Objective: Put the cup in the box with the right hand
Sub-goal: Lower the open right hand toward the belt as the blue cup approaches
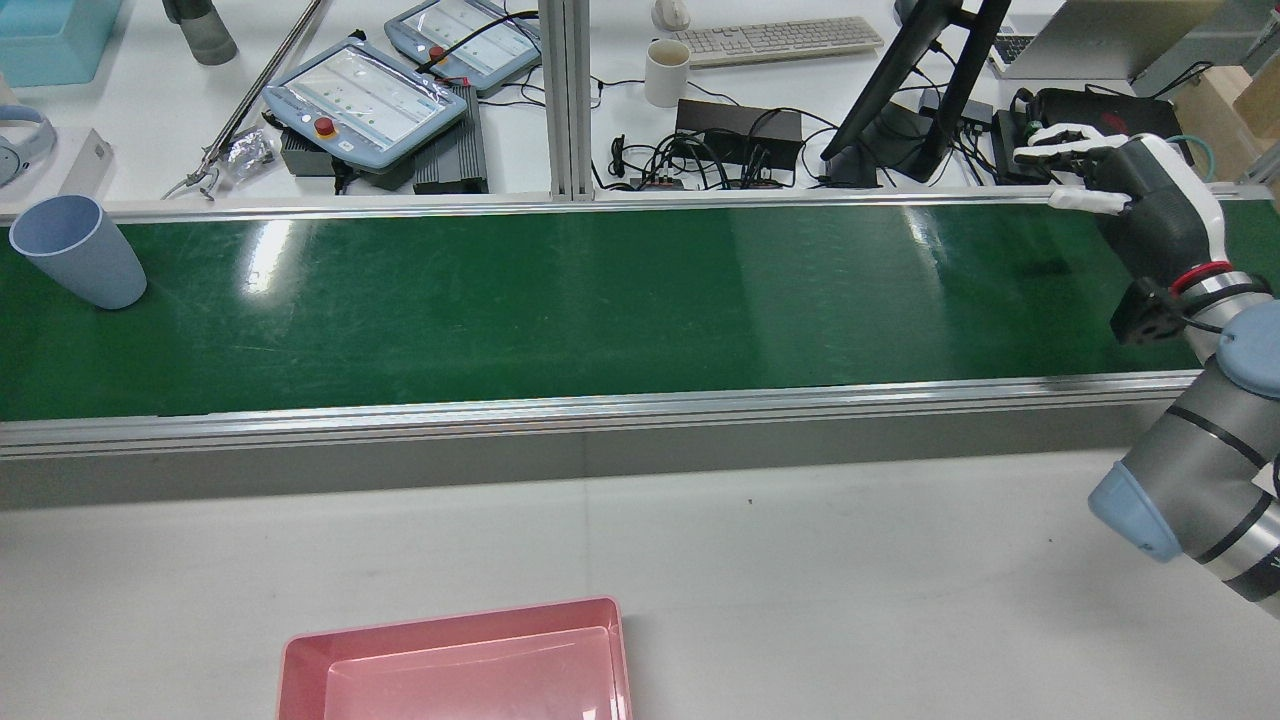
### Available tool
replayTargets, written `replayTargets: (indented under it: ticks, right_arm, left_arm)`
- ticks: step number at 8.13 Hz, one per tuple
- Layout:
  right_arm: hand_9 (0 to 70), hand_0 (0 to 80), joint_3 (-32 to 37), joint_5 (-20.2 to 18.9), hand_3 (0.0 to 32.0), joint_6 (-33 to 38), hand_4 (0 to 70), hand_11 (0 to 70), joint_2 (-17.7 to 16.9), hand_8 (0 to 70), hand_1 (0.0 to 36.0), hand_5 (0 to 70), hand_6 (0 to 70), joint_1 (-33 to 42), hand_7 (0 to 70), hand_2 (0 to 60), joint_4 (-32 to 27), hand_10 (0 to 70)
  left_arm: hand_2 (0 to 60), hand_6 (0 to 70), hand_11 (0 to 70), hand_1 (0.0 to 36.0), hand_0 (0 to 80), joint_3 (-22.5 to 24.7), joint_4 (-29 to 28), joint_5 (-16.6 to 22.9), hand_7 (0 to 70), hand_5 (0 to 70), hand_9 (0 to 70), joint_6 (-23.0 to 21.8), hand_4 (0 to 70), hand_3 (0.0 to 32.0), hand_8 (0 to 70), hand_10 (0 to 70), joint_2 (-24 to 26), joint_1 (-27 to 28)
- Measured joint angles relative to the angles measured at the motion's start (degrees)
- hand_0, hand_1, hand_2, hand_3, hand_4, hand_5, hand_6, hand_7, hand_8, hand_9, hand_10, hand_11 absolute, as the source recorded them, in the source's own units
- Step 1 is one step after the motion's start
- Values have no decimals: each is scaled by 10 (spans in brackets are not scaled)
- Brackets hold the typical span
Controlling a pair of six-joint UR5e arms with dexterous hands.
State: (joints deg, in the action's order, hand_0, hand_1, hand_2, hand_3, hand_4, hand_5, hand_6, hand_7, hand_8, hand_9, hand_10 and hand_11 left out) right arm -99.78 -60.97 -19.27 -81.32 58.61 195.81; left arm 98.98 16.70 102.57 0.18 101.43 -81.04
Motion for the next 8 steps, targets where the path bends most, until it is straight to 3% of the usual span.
replayTargets:
  ticks: [8]
  right_arm:
    - [199,444,-3,8,0,-6,537,15,1,100,8,13,101,-17,483,18,0,12]
  left_arm:
    - [0,0,0,0,0,0,0,0,0,0,0,0,0,0,0,0,0,0]
